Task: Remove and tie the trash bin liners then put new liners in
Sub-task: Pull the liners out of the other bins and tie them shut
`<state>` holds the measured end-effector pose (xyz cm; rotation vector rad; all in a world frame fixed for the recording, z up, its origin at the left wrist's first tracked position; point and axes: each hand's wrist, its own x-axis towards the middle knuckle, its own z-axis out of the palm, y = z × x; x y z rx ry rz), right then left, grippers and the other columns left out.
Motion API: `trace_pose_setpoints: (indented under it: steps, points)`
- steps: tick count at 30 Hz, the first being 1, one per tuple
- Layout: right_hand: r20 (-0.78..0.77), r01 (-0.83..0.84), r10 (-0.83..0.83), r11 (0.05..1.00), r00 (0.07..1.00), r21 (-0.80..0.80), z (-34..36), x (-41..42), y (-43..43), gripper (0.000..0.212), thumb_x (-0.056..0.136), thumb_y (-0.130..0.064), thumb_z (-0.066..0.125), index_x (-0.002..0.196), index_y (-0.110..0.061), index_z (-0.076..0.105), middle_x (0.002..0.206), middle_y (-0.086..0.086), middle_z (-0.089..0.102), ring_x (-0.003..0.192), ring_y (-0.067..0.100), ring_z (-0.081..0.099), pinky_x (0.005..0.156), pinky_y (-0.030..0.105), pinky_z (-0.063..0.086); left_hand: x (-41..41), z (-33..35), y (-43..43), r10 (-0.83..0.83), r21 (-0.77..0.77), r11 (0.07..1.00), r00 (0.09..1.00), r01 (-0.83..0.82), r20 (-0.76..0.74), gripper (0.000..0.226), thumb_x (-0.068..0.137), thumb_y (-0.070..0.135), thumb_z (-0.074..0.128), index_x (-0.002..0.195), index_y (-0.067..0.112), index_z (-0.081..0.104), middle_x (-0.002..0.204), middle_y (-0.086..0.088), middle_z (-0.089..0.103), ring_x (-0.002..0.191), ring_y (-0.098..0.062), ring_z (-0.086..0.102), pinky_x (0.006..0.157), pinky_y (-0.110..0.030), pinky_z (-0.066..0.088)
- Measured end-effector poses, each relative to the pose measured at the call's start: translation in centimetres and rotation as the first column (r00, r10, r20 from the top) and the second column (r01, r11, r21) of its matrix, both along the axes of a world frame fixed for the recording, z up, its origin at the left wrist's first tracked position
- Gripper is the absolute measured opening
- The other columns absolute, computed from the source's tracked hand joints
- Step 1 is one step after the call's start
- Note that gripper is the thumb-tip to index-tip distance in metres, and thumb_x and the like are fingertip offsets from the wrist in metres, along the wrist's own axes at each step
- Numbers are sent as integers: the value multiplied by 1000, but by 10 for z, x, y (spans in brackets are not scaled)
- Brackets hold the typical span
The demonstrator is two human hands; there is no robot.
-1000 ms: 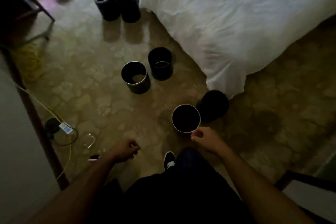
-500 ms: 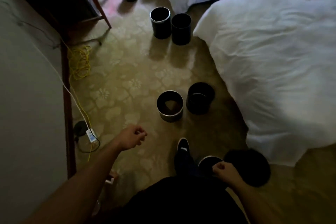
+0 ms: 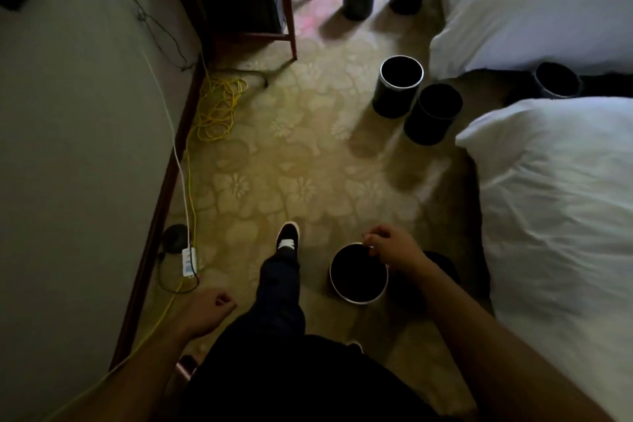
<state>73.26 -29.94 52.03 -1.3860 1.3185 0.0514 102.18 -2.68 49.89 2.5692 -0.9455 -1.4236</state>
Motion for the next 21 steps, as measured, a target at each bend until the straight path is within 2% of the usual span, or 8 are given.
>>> trace_pose_setpoints:
  steps: [3,8,11,14,16,18,21]
  points:
    - [16,37,-36,999,999,-26,3,58,-63,9,100,-14,59,104,-13,67,97,5,70,75,14,62,63,22,48,52,-11,-47,6,55,999,997,-2,-74,13,94,17,64,84,13,70,87,-3,68,84,-17,66,78,-33,51]
    - [-77,100,-98,995,992,14,-11,116,-137,11,99,-14,59,93,-20,66,98,6,72,80,17,66,66,27,48,154,-22,-177,-93,67,993,988,102,-119,14,96,26,61,93,20,72,93,3,72,83,-9,65,70,-23,49]
    - [-165,154,-143,987,976,52,-16,130,-164,9,99,-10,59,96,-11,67,94,7,70,73,14,63,59,21,45,200,-15,-272,-183,56,979,969,195,-166,18,98,29,60,100,14,70,95,-4,71,86,-17,66,75,-29,50]
    - [-241,246,-216,964,946,98,-24,134,-186,9,97,-8,60,98,-2,67,90,12,67,70,16,60,59,23,45,225,-2,-370,-282,-7,959,944,285,-174,19,98,30,60,102,15,70,94,-3,71,87,-20,68,80,-37,55]
    - [-269,334,-293,935,917,120,-31,132,-200,10,95,-3,61,99,4,67,90,17,66,73,20,60,66,28,48,230,7,-433,-326,-53,945,928,322,-178,18,98,27,60,101,13,70,92,-6,72,83,-24,69,71,-34,56]
    - [-312,404,-349,905,884,132,-39,130,-217,15,93,0,61,102,10,68,87,18,64,74,23,59,68,32,48,233,13,-495,-362,-91,932,915,351,-180,17,99,23,59,101,11,70,92,-10,72,73,-23,66,56,-25,49]
    - [-357,466,-388,869,850,165,-51,129,-254,14,92,0,61,99,11,68,86,17,65,76,25,59,68,32,48,241,15,-586,-393,-144,917,903,372,-172,17,99,21,57,104,12,70,93,-8,72,71,-17,65,57,-25,46]
